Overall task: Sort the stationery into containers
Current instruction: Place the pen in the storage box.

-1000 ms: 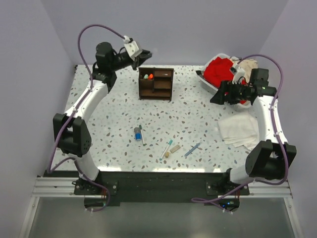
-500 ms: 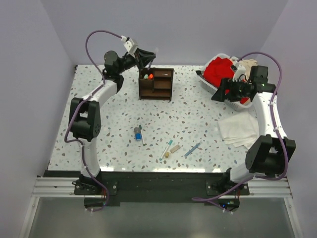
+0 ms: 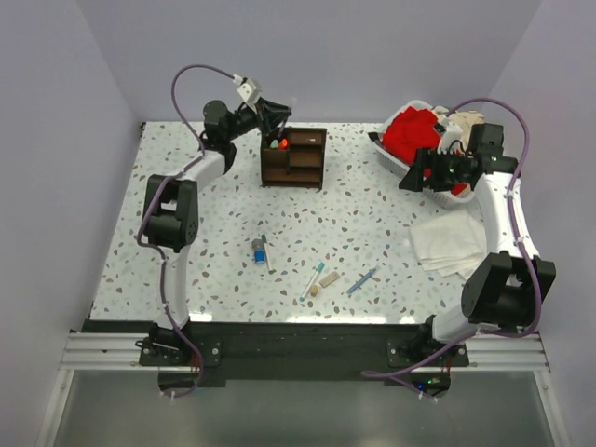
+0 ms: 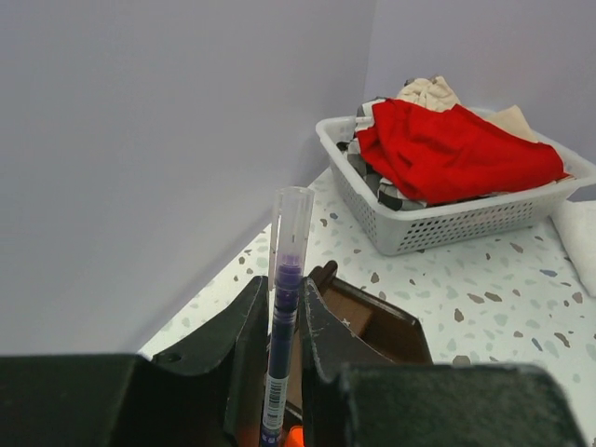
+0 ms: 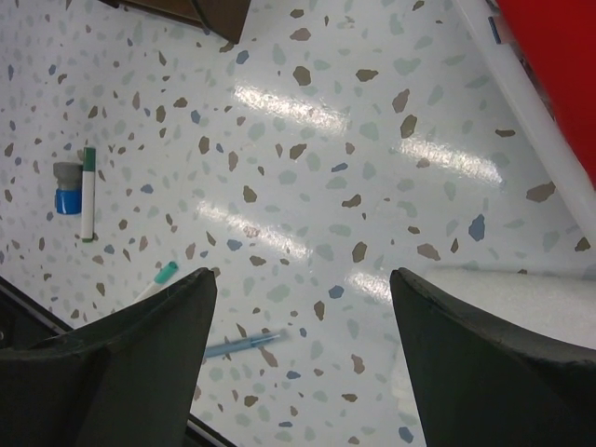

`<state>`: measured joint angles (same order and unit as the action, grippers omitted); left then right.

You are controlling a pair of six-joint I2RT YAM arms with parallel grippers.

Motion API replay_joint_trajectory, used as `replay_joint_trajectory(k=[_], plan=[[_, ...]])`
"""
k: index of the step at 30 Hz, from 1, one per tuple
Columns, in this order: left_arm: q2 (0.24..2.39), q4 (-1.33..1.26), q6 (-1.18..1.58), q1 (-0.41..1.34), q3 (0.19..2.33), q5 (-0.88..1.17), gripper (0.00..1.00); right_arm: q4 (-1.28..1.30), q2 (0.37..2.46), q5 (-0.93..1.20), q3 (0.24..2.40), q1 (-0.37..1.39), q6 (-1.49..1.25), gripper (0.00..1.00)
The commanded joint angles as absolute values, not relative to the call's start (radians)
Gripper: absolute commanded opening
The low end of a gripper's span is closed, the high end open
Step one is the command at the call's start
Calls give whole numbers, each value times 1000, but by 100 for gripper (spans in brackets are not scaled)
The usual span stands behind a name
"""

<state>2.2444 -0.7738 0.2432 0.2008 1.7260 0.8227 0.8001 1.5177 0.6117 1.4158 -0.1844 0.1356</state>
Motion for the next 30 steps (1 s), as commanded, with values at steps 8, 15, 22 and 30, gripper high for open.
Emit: replay_joint_trajectory(k=[8, 15, 22, 30], plan=[[2310, -766, 186, 161, 1824, 792, 39, 802, 1557, 595, 1482, -184, 138, 80], [2179, -767, 219, 137, 1743, 850, 100, 772, 1548, 610, 1463, -181, 132, 81], [1835, -512, 91, 165, 1560, 979, 100, 799, 1522, 631, 1430, -164, 236, 82], [1605, 500, -625, 362, 1332, 813, 96, 831, 1519, 647, 1391, -150, 311, 82]])
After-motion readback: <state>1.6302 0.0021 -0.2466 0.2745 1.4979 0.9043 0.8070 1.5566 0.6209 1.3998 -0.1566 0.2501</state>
